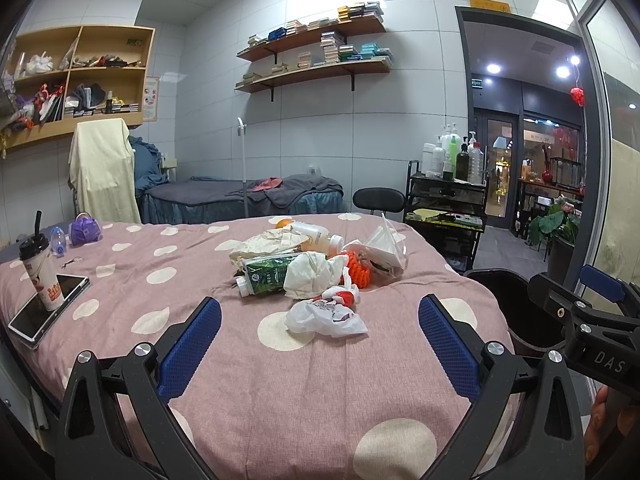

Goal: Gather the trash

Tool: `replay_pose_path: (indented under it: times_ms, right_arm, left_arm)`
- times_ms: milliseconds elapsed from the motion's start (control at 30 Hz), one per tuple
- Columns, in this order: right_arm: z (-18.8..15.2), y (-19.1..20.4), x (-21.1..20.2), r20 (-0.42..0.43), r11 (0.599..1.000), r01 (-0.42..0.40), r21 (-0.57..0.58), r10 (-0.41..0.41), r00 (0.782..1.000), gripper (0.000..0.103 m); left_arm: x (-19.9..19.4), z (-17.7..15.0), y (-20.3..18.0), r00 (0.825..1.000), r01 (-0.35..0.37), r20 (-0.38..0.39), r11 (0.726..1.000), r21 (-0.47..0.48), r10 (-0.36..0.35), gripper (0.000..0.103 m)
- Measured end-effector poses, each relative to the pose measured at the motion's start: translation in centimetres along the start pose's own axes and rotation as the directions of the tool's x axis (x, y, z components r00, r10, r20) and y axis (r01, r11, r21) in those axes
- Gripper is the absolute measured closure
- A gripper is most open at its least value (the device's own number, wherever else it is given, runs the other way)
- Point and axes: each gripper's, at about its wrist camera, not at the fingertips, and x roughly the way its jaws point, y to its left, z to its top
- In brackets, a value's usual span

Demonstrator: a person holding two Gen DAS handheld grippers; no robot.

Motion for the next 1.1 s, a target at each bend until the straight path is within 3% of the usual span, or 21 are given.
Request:
replay_pose_path:
  times_ms: [633,800,1100]
  right_arm:
    - [-0.5,0.0,0.9,-0.033,1.0,-0.002,0.005,0.002,0.999,0.005]
    - [-0.4,0.0,2.3,-0.091,0.999,-0.034,0.006,0.034,0.995,0.005]
    - [0.0,0.7,6.8,-0.222,0.994,-0.102,-0.046,0.089,0.971,0.005]
  left_arm:
    - [0.9,-0.5,0.2,0.999,0.006,-0.036,1.0,0.004,-0.006,0.006]
    - [2.4,-0.8,0.6,0.995,0.032,-0.093,0.999,0.017,-0.03,0.006]
    - [7.6,-0.8,1.9,0.961,0.095,-0.263,0.995,0.038,-0.082,0.006]
